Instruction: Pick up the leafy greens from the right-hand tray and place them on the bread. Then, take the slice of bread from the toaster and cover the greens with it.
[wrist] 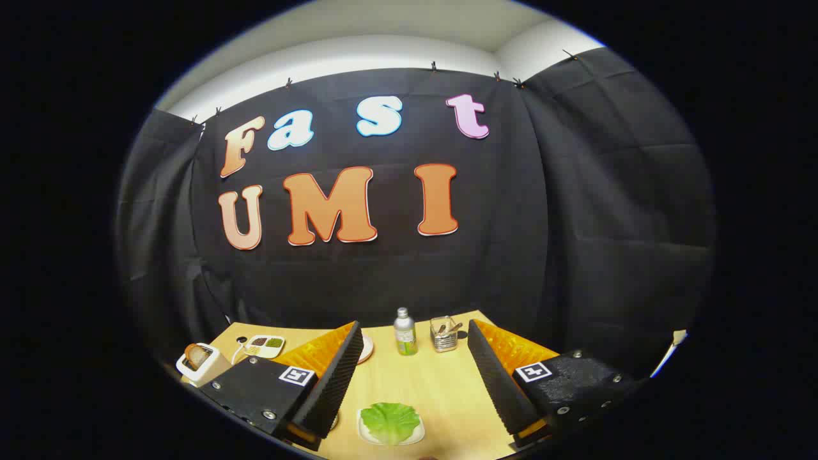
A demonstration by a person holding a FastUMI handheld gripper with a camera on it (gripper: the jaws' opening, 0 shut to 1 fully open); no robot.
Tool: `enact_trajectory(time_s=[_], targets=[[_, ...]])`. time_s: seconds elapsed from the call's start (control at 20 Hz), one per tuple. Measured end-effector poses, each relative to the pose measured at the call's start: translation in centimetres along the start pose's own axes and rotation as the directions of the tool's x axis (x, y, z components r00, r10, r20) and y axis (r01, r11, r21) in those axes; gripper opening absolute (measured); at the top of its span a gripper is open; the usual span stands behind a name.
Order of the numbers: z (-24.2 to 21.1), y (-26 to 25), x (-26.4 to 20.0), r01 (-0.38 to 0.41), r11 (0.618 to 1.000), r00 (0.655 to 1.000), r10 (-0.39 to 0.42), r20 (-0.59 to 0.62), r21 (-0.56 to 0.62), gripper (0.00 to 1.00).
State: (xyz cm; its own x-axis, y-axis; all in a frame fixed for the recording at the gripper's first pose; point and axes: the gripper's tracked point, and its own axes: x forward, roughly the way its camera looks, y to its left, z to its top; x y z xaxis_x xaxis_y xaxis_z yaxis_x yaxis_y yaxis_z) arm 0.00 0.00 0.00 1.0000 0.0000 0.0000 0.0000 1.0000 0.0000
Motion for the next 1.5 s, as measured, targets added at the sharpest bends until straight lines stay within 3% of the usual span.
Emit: enact_trajectory(time_s=[0.6, 0.8, 1.1, 1.5], targets=[[-3.1, 6.9, 0.5, -0.085, 0.994, 0.987, 0.074, -0.140, -0.068, 0.98], [-6.3, 7.2, 1.2, -0.105, 0.989, 0.961, 0.075, -0.268, -0.101, 0.99], [-11.3, 8.6, 4.0, -0.151, 0.984, 0.866, 0.087, -0.492, -0.091, 0.99], [-18.5, 8.5, 6.8, -0.183, 0.970, 0.693, 0.014, -0.720, -0.157, 0.99]])
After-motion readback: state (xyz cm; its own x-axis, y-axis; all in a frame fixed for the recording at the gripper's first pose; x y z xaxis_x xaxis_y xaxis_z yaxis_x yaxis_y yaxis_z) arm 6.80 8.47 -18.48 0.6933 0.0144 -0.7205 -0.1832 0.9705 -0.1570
